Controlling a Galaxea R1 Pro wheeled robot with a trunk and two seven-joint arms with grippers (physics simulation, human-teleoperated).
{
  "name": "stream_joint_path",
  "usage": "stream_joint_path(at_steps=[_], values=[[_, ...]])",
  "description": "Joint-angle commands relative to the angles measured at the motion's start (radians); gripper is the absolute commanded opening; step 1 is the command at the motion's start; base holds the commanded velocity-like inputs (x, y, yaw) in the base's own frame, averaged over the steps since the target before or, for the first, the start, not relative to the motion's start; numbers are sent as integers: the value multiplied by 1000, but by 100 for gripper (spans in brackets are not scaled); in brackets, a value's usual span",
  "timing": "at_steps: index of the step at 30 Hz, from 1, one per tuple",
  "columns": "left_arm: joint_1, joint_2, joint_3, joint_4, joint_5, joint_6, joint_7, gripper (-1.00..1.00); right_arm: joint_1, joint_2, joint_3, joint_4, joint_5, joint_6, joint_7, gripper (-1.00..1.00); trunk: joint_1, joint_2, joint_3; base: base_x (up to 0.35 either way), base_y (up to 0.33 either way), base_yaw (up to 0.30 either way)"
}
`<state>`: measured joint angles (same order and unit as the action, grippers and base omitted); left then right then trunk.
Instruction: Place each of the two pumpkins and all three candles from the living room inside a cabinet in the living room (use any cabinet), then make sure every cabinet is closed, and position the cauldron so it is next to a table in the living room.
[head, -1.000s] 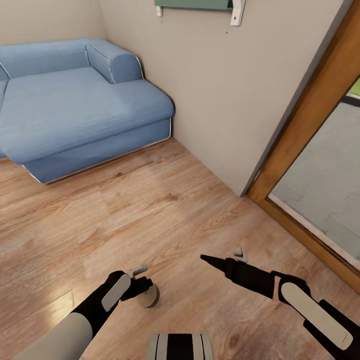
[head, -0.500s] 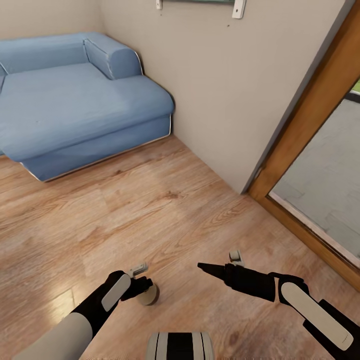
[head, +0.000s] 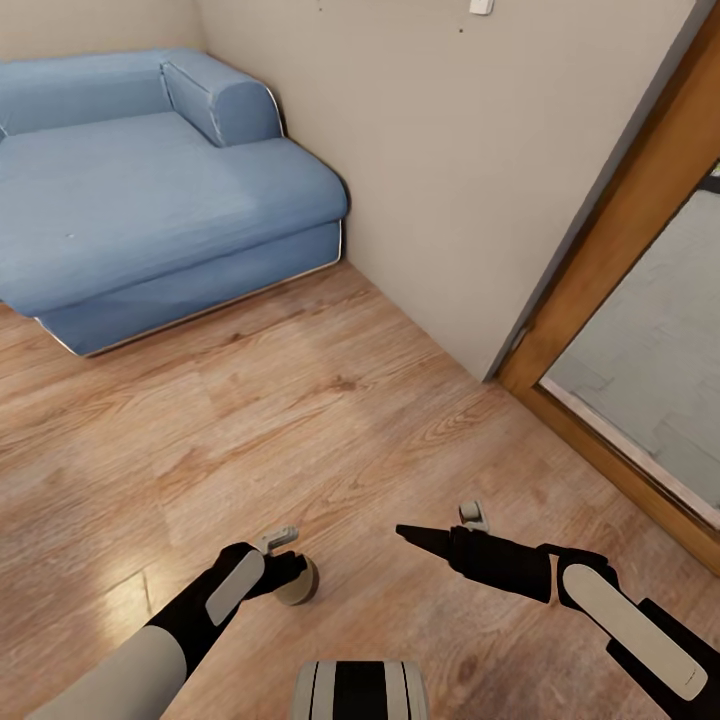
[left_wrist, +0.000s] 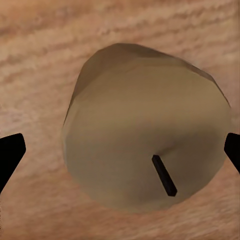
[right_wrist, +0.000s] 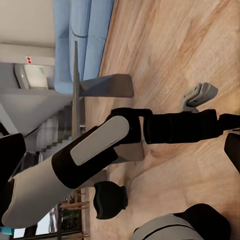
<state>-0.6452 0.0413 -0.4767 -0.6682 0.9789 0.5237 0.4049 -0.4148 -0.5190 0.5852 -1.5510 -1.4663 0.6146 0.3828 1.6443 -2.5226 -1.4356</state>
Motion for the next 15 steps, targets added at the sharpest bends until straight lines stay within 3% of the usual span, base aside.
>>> stream_joint_path(at_steps=[1,15], values=[[-1,1,-7,-2,10,0,10,100,-1,-1,1,0,-5,2,1,100,0,0,-1,0,0,0],[-1,2,-12,-4,12,1,1,100,-1,0,1,0,-5,2,1,100,0,0,-1,0,0,0]])
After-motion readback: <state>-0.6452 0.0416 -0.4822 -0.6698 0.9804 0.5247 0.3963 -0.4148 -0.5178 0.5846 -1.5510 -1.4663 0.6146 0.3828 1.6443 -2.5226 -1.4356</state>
